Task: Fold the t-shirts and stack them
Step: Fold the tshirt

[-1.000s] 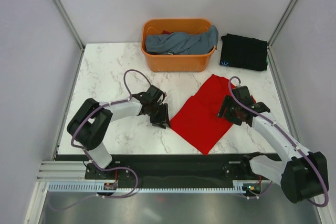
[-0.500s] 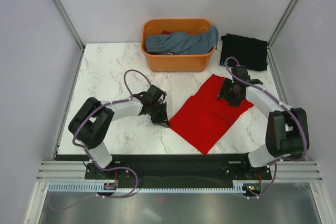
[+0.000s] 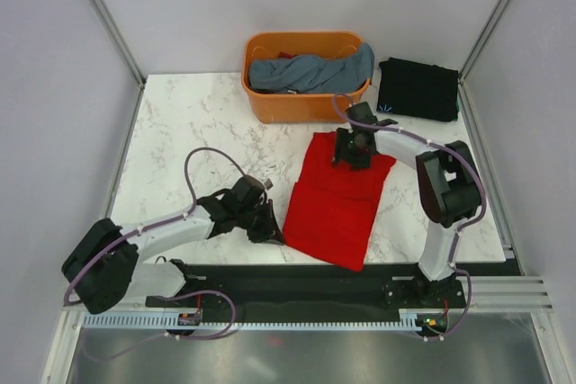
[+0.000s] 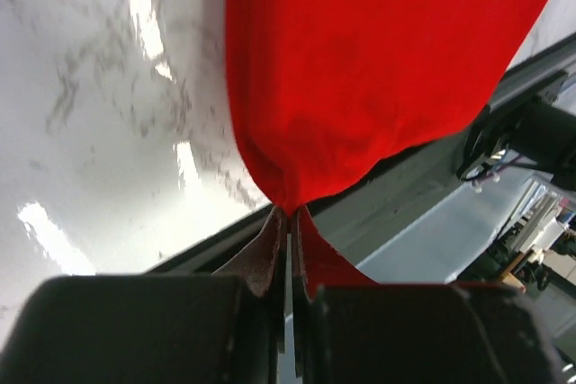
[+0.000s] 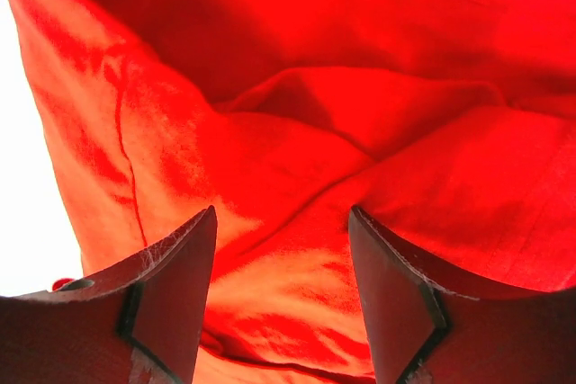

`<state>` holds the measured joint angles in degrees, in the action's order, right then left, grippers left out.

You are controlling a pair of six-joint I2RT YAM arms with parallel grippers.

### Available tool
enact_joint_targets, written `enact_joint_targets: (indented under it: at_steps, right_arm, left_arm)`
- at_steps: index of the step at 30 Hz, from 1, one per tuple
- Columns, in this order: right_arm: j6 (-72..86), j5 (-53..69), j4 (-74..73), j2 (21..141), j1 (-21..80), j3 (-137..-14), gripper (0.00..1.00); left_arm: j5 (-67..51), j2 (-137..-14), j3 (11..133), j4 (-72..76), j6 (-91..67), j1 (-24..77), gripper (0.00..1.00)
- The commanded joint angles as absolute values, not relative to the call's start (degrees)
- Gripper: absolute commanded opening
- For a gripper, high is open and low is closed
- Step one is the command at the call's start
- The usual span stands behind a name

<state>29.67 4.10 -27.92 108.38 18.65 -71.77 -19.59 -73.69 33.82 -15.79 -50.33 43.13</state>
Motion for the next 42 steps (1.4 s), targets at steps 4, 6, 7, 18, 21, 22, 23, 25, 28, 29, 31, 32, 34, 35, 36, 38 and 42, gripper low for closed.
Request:
enact_joint_targets:
  at_steps: [4,6,7,18,21,22,23,25,28,29,31,32,34,35,36,38,42]
  right_arm:
    - [31.4,7.1,-26.0,118.7,28.5,-80.0,0.68]
    - [31.8,8.1,-26.2,120.7,29.4,-82.2,0.69]
    - [32.2,8.7,-26.2,121.9,29.4,-83.5,0.69]
    - [28.8,2.0,-32.1,109.9,30.3,-84.0,0.83]
    - [29.6,0.4,-34.0,98.9,30.4,-79.0,0.84]
    - [30.3,0.4,-33.8,96.0,30.4,-73.4,0.84]
    - [31.5,-0.9,-33.7,93.0,30.3,-69.9,0.84]
    - [36.0,-0.1,-33.0,83.6,30.4,-58.4,0.82]
    - [43.3,2.1,-31.6,70.5,31.0,-43.1,0.73]
    - [44.9,2.3,-31.4,67.4,32.5,-39.8,0.72]
    - [48.7,2.6,-31.7,59.8,34.1,-32.7,0.68]
    - [49.8,2.7,-32.3,57.7,35.3,-31.0,0.68]
    - [51.9,3.0,-33.4,52.3,36.6,-26.9,0.64]
    - [52.4,3.9,-33.4,50.9,36.7,-25.8,0.63]
    - [52.8,4.3,-33.1,48.9,37.0,-24.7,0.60]
    - [53.9,5.0,-32.7,47.7,37.4,-22.2,0.59]
    - [55.9,7.1,-28.0,47.6,38.3,-19.0,0.53]
  left_arm:
    - [-16.7,-63.1,26.2,-14.8,-60.3,46.1,0.02]
    - [-16.4,-61.2,25.5,-15.2,-60.6,46.1,0.02]
    - [-16.4,-60.9,25.2,-15.5,-60.4,46.1,0.02]
    - [-16.3,-60.9,25.1,-16.7,-59.3,46.1,0.02]
    - [-16.1,-60.7,25.1,-16.7,-59.6,46.1,0.02]
    - [-16.1,-60.6,25.1,-16.7,-59.7,46.1,0.02]
    - [-16.0,-60.5,25.1,-16.6,-59.8,46.1,0.02]
    - [-15.9,-60.5,25.0,-16.7,-60.0,46.2,0.02]
    - [-15.7,-60.8,25.0,-16.4,-60.2,46.3,0.02]
    - [-15.6,-61.1,25.2,-16.3,-60.2,46.3,0.02]
    - [-15.4,-61.7,25.4,-16.1,-60.0,46.4,0.02]
    - [-15.2,-61.8,25.3,-15.9,-59.9,46.5,0.02]
    - [-14.9,-61.7,24.9,-15.5,-60.0,46.5,0.02]
    - [-14.9,-61.7,24.8,-15.3,-60.0,46.5,0.02]
    - [-14.9,-61.7,24.7,-15.2,-59.9,46.5,0.02]
    - [-14.9,-61.3,24.4,-15.0,-59.8,46.5,0.02]
    - [-14.9,-60.5,24.1,-15.1,-60.1,46.5,0.02]
